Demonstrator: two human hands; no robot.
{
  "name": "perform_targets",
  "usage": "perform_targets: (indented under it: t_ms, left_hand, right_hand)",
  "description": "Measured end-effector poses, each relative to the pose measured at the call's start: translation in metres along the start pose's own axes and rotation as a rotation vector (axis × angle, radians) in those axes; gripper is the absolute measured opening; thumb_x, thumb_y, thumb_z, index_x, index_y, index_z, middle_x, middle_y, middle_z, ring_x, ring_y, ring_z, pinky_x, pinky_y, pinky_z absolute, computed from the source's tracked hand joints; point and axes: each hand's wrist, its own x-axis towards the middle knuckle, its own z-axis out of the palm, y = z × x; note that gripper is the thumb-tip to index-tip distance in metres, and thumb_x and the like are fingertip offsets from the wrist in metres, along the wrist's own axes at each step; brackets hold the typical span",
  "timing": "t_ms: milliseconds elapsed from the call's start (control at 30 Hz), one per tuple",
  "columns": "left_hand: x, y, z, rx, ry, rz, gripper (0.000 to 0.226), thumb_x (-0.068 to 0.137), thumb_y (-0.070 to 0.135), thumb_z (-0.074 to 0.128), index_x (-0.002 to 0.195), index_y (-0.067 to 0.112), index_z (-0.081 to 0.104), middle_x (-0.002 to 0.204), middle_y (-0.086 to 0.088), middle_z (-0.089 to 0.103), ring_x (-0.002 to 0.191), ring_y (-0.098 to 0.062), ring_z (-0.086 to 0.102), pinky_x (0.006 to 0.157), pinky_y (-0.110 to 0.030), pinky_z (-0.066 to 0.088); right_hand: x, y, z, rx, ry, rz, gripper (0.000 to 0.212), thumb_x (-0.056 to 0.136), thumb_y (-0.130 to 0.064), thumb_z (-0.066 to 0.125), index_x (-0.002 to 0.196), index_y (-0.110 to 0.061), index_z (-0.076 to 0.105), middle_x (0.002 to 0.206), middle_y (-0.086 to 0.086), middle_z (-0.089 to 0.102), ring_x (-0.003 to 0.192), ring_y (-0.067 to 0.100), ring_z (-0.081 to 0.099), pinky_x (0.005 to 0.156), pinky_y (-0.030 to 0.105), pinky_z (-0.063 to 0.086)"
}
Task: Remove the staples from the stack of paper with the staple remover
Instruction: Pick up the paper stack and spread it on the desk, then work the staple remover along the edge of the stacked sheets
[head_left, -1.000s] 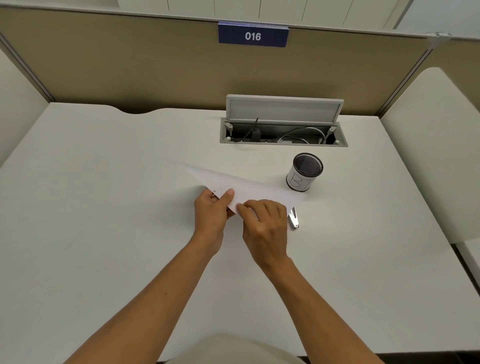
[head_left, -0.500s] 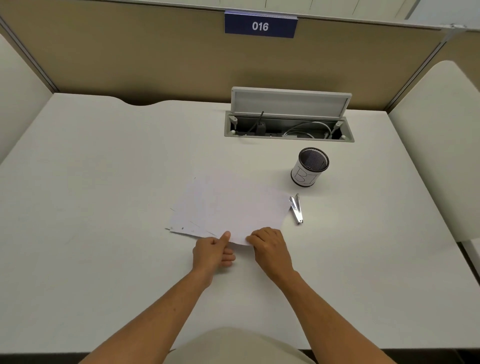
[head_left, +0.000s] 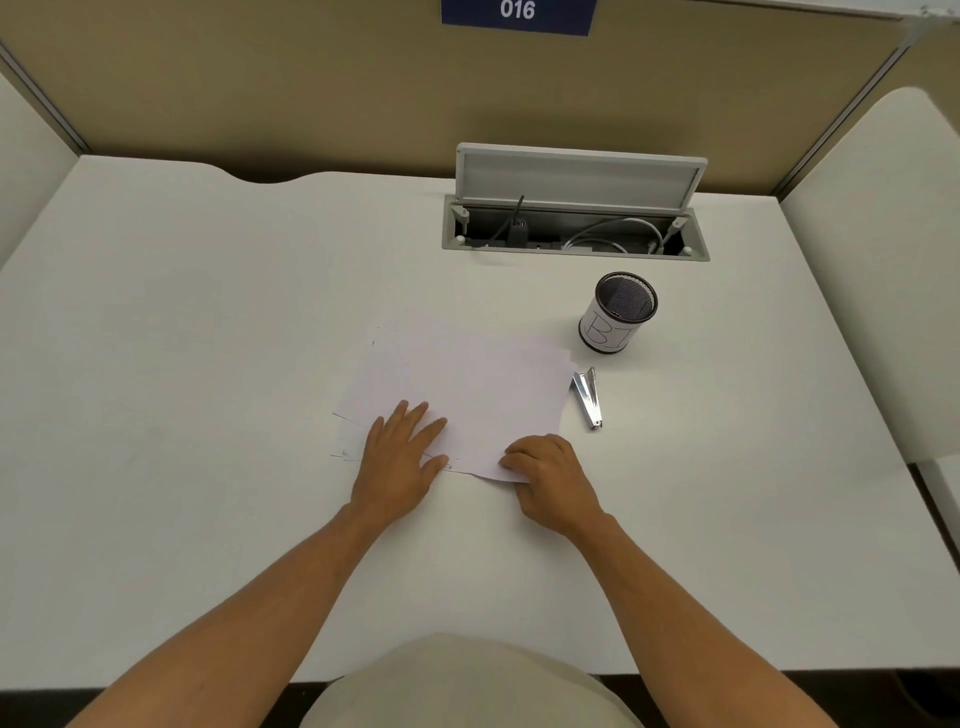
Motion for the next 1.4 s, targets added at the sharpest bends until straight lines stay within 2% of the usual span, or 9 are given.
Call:
perform_targets:
  t_ms: [67,167,400,567,700,1000,1100,1233,1400]
  left_hand:
    - [0.0,-0.004,0.007,0.068,-0.052,0.005,0.052,0.1,0.046,0.043,0.149,0.03,0.036,0.161,0.003,0.021,0.15,-0.019,0.007,0.12,-0.04,0.0]
    - [-0.002,-0.007,0.011,0.121,-0.037,-0.003,0.057,0.097,0.058,0.028,0.149,0.033,0.035,0.161,0.004,0.022,0.15,-0.018,0.011,0.12,-0.04,0.002]
    - [-0.006,-0.005,0.014,0.134,0.031,-0.022,0.062,0.094,0.061,0.022,0.145,0.034,0.043,0.157,0.002,0.032,0.147,-0.02,0.022,0.118,-0.043,0.013]
    - [-0.007,-0.002,0.014,0.143,0.021,-0.049,0.062,0.093,0.062,0.023,0.143,0.034,0.046,0.156,0.001,0.035,0.145,-0.022,0.027,0.114,-0.045,0.018]
    - [-0.006,0.0,0.01,0.166,0.028,-0.053,0.062,0.091,0.063,0.026,0.139,0.033,0.052,0.152,-0.001,0.042,0.14,-0.025,0.036,0.108,-0.046,0.023]
    - [-0.005,0.002,0.009,0.183,0.043,-0.071,0.06,0.09,0.063,0.03,0.136,0.034,0.055,0.15,-0.001,0.045,0.135,-0.024,0.041,0.105,-0.046,0.025]
    - [-0.005,0.004,0.009,0.178,0.05,-0.074,0.06,0.09,0.063,0.031,0.136,0.033,0.055,0.149,-0.002,0.045,0.134,-0.026,0.041,0.105,-0.048,0.025]
    - [-0.007,0.006,0.009,0.191,0.052,-0.078,0.066,0.089,0.065,0.022,0.137,0.033,0.054,0.15,-0.002,0.044,0.135,-0.025,0.04,0.105,-0.047,0.024]
    - [-0.009,0.007,0.013,0.181,0.064,-0.069,0.064,0.09,0.064,0.025,0.136,0.033,0.055,0.149,-0.002,0.045,0.134,-0.026,0.041,0.104,-0.047,0.025]
  right_hand:
    - [-0.004,0.006,0.0,0.0,-0.044,0.01,0.031,0.071,-0.022,0.077,0.101,-0.014,0.071,0.11,0.003,0.066,0.106,0.025,0.061,0.098,0.048,0.042]
    - [-0.011,0.011,0.001,0.024,-0.008,0.045,0.045,0.078,-0.046,0.073,0.112,-0.017,0.067,0.12,0.003,0.062,0.115,0.022,0.055,0.101,0.041,0.038]
    - [0.007,0.026,-0.016,0.038,0.307,0.476,0.037,0.085,-0.02,0.069,0.12,-0.009,0.061,0.12,0.01,0.061,0.111,0.032,0.054,0.091,0.042,0.043]
    - [0.027,0.044,-0.029,0.02,0.2,0.753,0.038,0.086,-0.022,0.062,0.12,-0.007,0.054,0.115,0.011,0.057,0.106,0.033,0.051,0.083,0.04,0.041]
    - [0.037,0.05,-0.029,-0.01,0.1,0.819,0.022,0.086,-0.019,0.056,0.105,-0.007,0.055,0.101,0.011,0.059,0.099,0.032,0.052,0.075,0.039,0.04]
    - [0.045,0.048,-0.028,0.069,0.112,0.912,0.013,0.087,-0.01,0.054,0.096,-0.003,0.059,0.096,0.015,0.059,0.09,0.036,0.059,0.066,0.035,0.041]
    - [0.043,0.042,-0.028,0.284,0.229,0.954,0.012,0.088,-0.011,0.057,0.098,-0.006,0.062,0.088,0.006,0.064,0.088,0.033,0.062,0.069,0.033,0.042]
    - [0.041,0.027,-0.028,0.962,0.425,1.045,0.044,0.091,-0.008,0.063,0.132,-0.006,0.051,0.091,0.001,0.06,0.078,0.022,0.063,0.074,0.035,0.055]
    - [0.041,0.004,-0.023,1.41,0.405,0.948,0.045,0.091,0.001,0.061,0.134,-0.003,0.048,0.085,0.008,0.064,0.073,0.019,0.064,0.072,0.031,0.056]
